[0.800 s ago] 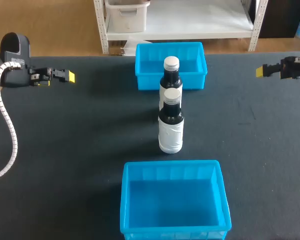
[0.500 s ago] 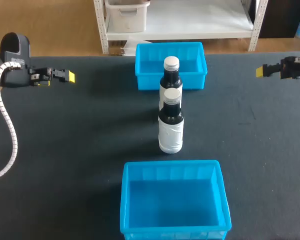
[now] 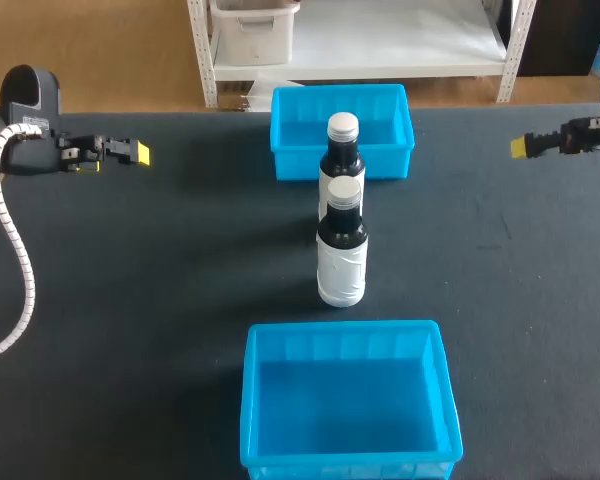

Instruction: Pick up the bottle, and place it in the far bin if it is heavy, or in the near bin if it is light.

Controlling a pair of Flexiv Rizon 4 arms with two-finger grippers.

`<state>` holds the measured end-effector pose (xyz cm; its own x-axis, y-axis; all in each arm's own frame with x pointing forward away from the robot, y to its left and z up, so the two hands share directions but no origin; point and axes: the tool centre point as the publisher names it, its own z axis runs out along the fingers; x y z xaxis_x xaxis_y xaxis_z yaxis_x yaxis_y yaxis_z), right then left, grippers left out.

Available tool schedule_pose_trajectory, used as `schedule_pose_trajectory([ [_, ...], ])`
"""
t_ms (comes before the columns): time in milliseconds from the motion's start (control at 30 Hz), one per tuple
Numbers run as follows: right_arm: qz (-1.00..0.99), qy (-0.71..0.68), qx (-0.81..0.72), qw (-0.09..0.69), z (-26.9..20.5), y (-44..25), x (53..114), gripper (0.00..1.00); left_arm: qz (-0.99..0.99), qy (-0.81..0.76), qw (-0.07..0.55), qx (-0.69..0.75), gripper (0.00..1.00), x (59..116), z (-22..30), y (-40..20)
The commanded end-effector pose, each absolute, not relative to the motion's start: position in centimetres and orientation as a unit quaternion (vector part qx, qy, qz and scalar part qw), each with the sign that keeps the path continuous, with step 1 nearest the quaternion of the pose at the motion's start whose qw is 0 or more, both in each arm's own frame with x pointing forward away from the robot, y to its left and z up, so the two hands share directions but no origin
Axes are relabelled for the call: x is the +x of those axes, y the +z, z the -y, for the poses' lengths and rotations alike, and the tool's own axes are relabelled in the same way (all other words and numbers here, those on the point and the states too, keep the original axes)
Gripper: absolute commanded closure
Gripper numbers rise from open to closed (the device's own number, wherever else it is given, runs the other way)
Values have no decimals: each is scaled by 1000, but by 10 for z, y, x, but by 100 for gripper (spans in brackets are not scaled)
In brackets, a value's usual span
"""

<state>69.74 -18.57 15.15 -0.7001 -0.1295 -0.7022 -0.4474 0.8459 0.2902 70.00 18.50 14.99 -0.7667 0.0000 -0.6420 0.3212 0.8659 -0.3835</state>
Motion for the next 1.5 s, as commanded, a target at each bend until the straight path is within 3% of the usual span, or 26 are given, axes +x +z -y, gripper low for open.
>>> schedule_pose_trajectory([
  [33,-788,354,-369,343,202,144,699,0,-908,-243,330,88,0,700,-185,150],
  [167,-765,339,-434,334,213,146,693,0,-908,-243,330,88,0,700,-185,150],
  [900,-765,339,-434,334,213,146,693,0,-908,-243,330,88,0,700,-185,150],
  [1500,-700,297,-540,362,134,140,657,0,-908,-243,330,88,0,700,-185,150],
])
